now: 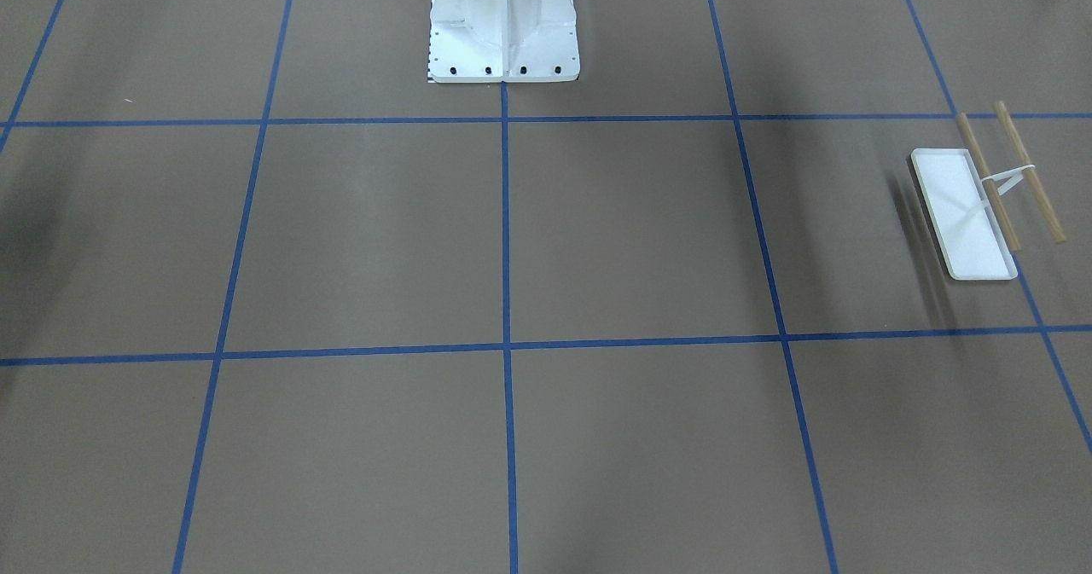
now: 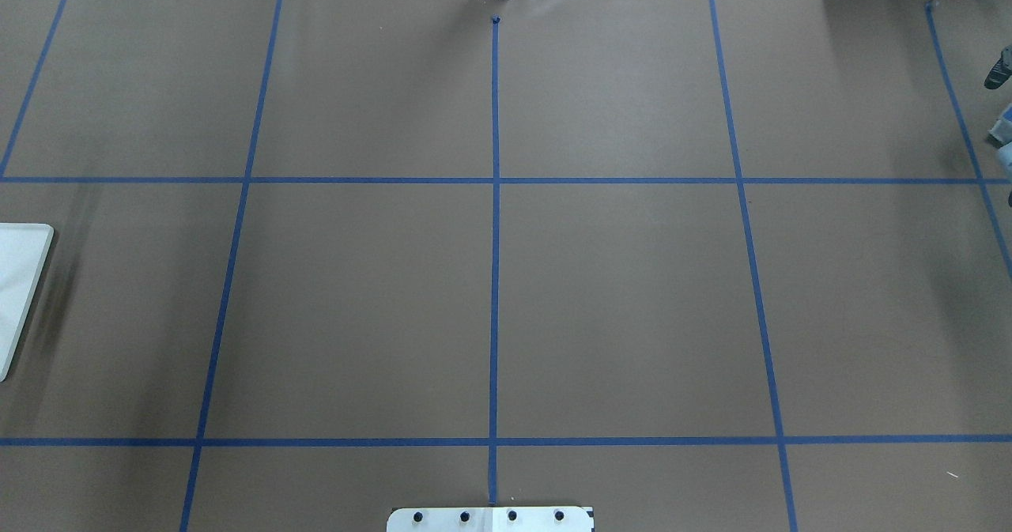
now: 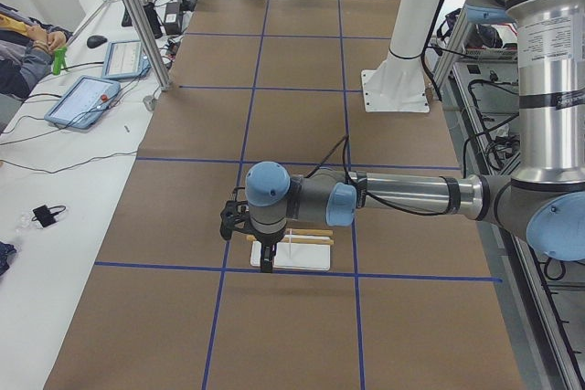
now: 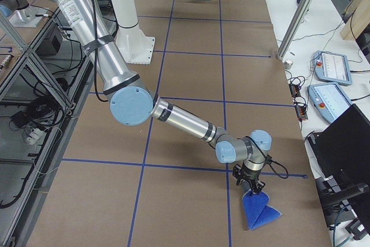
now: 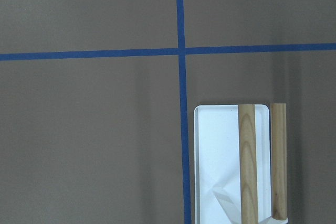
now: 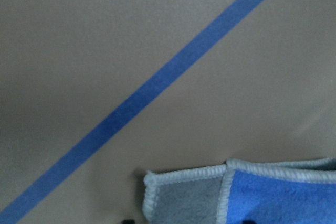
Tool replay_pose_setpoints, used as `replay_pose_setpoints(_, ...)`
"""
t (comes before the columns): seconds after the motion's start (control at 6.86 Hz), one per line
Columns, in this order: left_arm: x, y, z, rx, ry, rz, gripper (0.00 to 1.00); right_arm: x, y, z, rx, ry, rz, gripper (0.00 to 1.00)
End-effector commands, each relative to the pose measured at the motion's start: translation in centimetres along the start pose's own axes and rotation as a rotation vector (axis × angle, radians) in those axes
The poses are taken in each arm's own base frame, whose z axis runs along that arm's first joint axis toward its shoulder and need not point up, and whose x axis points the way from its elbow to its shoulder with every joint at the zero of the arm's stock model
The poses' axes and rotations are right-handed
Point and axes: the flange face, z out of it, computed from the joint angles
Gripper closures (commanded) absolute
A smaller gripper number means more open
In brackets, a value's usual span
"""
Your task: Hang towel on rack
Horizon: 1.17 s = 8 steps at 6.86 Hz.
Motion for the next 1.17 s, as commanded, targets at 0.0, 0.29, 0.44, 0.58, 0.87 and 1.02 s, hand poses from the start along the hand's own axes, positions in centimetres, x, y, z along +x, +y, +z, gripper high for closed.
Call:
replay_pose_setpoints(0.0, 0.0, 0.1, -0.1, 0.002, 0.0, 0.0, 0.02, 0.5, 0.6, -0.1, -0.014, 0.014, -0.02, 0.64)
replay_pose_setpoints(0.29, 0.0, 0.1, -0.1, 0.002, 0.0, 0.0, 0.02, 1.1, 1.1, -0.3, -0.023, 0.022, -0.024, 1.0)
replay_pose_setpoints(0.44, 0.0, 0.1, -0.1, 0.001, 0.0, -0.001, 0.02, 1.2, 0.9, -0.5, -0.024, 0.025, -0.019, 1.0)
replay_pose_setpoints(0.58, -0.1, 0.1, 0.1, -0.003, 0.0, -0.003, 0.02, 2.3, 1.0, -1.7, -0.006, 0.03, -0.002, 1.0)
replay_pose_setpoints(0.87, 0.0, 0.1, 0.0, -0.001, 0.001, 0.0, 0.02, 5.6, 1.0, -6.4, 0.024, 0.016, 0.028, 1.0)
replay_pose_setpoints(1.02, 0.2, 0.0, -0.2, 0.003, 0.002, 0.003, 0.02, 6.8, 1.0, -10.6, 0.086, -0.003, 0.058, 1.0)
